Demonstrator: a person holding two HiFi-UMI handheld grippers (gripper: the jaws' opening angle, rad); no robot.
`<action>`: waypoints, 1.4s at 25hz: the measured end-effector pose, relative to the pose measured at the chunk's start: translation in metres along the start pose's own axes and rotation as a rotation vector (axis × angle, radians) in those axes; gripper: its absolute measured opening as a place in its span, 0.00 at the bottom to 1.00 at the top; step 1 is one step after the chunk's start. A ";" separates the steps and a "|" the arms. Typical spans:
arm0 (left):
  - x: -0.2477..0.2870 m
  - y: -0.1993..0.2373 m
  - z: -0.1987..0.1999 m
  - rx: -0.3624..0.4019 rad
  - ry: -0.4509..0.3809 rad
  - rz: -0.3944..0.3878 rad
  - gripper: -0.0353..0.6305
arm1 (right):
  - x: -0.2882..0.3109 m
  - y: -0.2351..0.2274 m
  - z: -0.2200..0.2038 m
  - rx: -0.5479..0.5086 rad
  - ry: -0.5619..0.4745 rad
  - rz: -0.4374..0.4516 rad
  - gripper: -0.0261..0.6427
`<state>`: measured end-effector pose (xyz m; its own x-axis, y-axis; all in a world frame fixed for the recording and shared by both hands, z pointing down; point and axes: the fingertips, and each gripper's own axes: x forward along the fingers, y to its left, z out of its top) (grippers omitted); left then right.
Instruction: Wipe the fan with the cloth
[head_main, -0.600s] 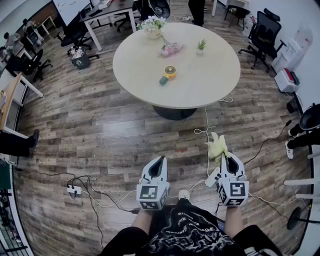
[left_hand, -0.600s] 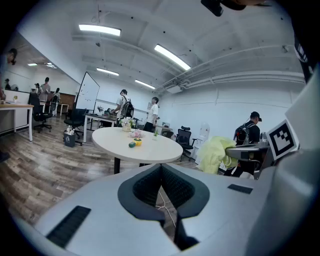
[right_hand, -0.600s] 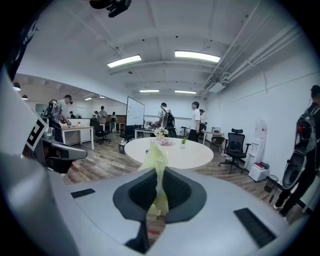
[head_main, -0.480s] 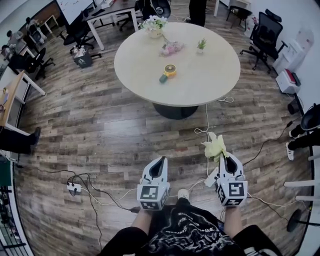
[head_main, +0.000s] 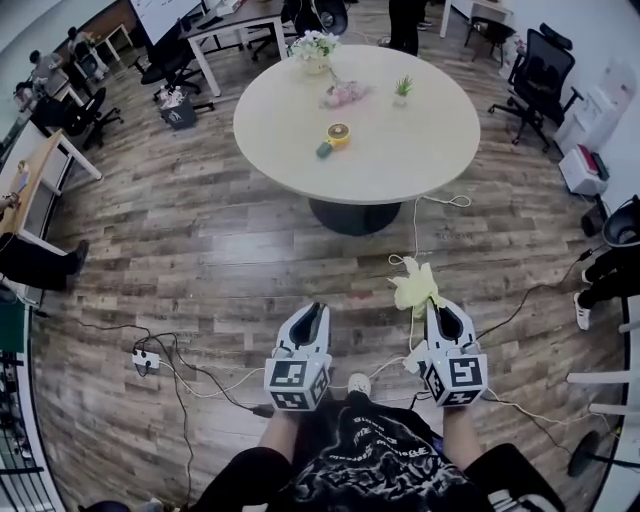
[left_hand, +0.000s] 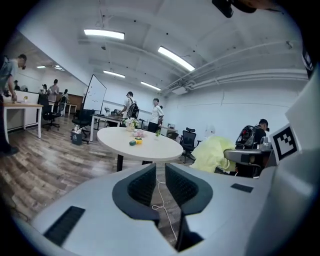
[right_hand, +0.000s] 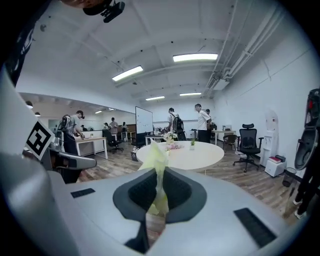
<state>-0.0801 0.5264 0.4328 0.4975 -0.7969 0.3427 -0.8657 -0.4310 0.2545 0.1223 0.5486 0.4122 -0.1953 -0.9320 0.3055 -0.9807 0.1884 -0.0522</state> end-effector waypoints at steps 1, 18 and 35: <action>-0.001 -0.004 -0.001 -0.010 -0.006 -0.004 0.19 | 0.001 0.000 0.000 -0.007 -0.004 0.014 0.07; 0.057 0.028 0.035 0.022 -0.035 -0.045 0.61 | 0.072 -0.013 0.019 -0.018 0.007 0.025 0.07; 0.197 0.139 0.108 0.095 0.060 -0.136 0.62 | 0.229 -0.010 0.067 0.020 0.019 -0.119 0.07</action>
<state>-0.1088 0.2638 0.4379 0.6107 -0.7029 0.3647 -0.7899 -0.5736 0.2170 0.0871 0.3122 0.4188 -0.0777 -0.9413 0.3285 -0.9969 0.0707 -0.0335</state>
